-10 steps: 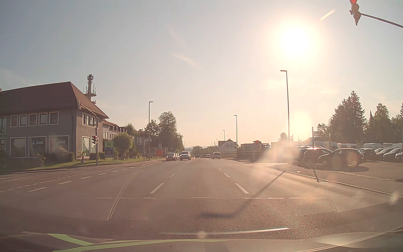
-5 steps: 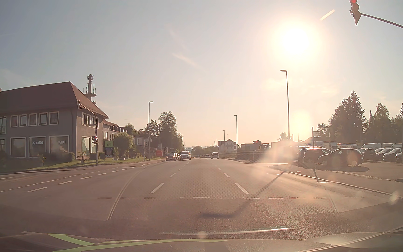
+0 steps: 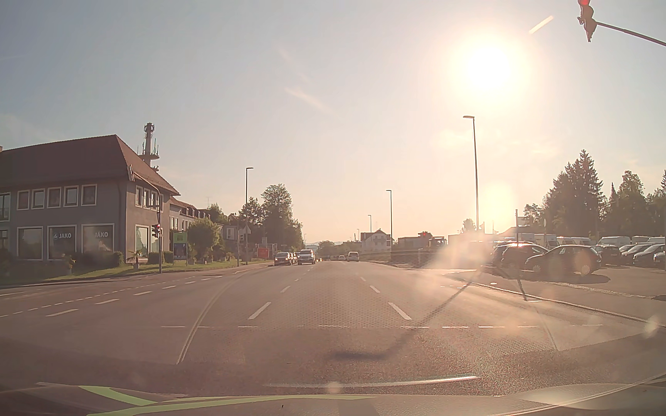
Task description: Follow the waypoints while adhering to traffic rules and regulations
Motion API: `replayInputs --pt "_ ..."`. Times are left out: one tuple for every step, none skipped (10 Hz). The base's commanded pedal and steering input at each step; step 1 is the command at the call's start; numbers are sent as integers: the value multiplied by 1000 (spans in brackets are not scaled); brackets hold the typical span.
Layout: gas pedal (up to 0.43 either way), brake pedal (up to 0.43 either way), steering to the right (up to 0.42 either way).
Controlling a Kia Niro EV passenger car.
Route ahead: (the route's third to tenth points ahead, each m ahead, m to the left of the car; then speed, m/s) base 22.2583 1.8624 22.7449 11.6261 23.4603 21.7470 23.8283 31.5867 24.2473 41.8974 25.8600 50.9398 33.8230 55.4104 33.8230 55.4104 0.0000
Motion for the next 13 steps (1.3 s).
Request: replayInputs --pt "0 311 0" --pt "0 311 0" --pt "0 311 0" --pt "0 311 0" --pt "0 317 0" --pt "0 311 0" --pt "0 311 0" --pt "0 311 0" --pt "0 311 0" --pt "0 317 0" --pt "0 311 0" --pt "0 311 0" --pt "0 311 0"
